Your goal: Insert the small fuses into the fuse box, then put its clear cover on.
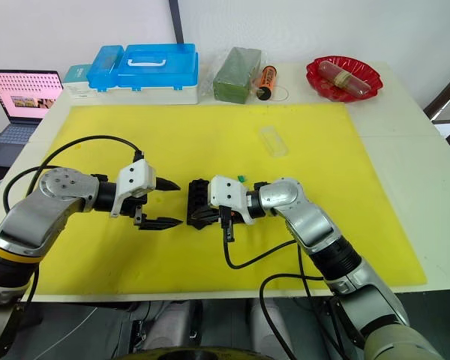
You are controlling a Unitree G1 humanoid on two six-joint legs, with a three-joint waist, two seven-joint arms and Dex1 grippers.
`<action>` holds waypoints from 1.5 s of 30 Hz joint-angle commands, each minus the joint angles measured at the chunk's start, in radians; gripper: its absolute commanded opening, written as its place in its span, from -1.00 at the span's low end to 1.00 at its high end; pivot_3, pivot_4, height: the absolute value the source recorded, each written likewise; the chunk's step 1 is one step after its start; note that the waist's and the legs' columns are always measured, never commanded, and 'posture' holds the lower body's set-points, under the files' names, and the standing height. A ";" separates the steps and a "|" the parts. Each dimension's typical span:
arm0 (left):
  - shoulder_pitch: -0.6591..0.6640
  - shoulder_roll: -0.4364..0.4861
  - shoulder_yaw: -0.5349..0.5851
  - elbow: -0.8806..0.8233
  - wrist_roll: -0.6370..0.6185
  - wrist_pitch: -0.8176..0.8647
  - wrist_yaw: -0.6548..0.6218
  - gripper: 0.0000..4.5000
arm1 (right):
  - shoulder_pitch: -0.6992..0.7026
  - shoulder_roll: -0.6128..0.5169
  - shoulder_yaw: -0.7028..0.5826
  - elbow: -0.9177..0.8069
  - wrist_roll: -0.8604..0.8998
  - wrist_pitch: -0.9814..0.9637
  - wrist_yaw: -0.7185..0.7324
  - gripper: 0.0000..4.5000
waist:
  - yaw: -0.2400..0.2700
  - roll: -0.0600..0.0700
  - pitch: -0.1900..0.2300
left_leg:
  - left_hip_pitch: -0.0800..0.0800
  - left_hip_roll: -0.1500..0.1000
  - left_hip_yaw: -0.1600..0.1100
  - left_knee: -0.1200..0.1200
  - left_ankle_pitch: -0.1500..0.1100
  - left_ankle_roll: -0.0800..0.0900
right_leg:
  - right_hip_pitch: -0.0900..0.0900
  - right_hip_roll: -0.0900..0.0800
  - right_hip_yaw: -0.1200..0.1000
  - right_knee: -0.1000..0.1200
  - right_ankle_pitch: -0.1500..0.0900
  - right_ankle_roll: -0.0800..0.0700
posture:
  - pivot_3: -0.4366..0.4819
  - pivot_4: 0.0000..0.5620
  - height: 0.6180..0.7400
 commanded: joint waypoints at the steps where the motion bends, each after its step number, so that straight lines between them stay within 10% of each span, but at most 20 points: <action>1: -0.018 0.007 0.017 -0.007 -0.002 -0.011 -0.001 1.00 | 0.019 -0.002 0.022 0.041 -0.052 0.001 -0.023 -0.99 | 0.000 0.000 0.000 | 0.000 0.000 0.000 0.000 0.000 0.000 | 0.000 0.000 0.000 0.000 0.000 0.000 | -0.05 -0.47 1.00; 18: -0.011 0.008 0.024 -0.024 -0.008 -0.002 0.008 1.00 | 0.015 0.003 0.031 0.114 -0.082 -0.050 -0.032 -0.99 | 0.000 0.000 0.000 | 0.003 0.000 0.000 0.000 0.000 0.000 | 0.004 0.000 0.000 0.000 0.000 0.000 | -0.05 -0.47 1.00; 28: -0.024 0.003 0.087 0.001 -0.061 -0.012 -0.009 1.00 | -0.085 0.019 -0.138 -0.105 0.186 0.215 0.007 -0.99 | 0.000 0.000 0.000 | 0.001 0.000 0.000 0.000 0.000 0.000 | 0.001 0.000 0.000 0.000 0.000 0.000 | -0.05 -0.47 1.00; 37: -0.022 0.065 0.207 -0.004 -0.168 0.058 -0.033 1.00 | -0.161 -0.098 -0.234 -0.216 0.320 0.437 0.021 -0.99 | 0.000 0.000 0.000 | 0.000 0.000 -0.001 -0.001 0.000 0.000 | 0.001 0.000 0.000 -0.001 0.000 0.000 | -0.05 -0.47 1.00; 41: 0.037 0.171 0.326 0.049 -0.207 0.093 -0.071 1.00 | -0.140 -0.317 -0.277 -0.169 0.243 0.379 0.091 -0.99 | 0.001 0.000 0.001 | -0.001 0.000 0.000 -0.001 0.000 0.000 | 0.000 -0.001 0.000 -0.002 0.000 0.000 | -0.05 -0.47 1.00; 45: 0.130 0.250 0.401 0.091 -0.210 0.089 -0.108 1.00 | -0.080 -0.460 -0.350 -0.105 0.245 0.311 0.167 -0.60 | 0.000 0.000 0.001 | -0.001 0.000 0.001 -0.002 0.000 0.000 | 0.000 -0.001 0.000 -0.003 0.000 0.000 | -0.05 -0.47 1.00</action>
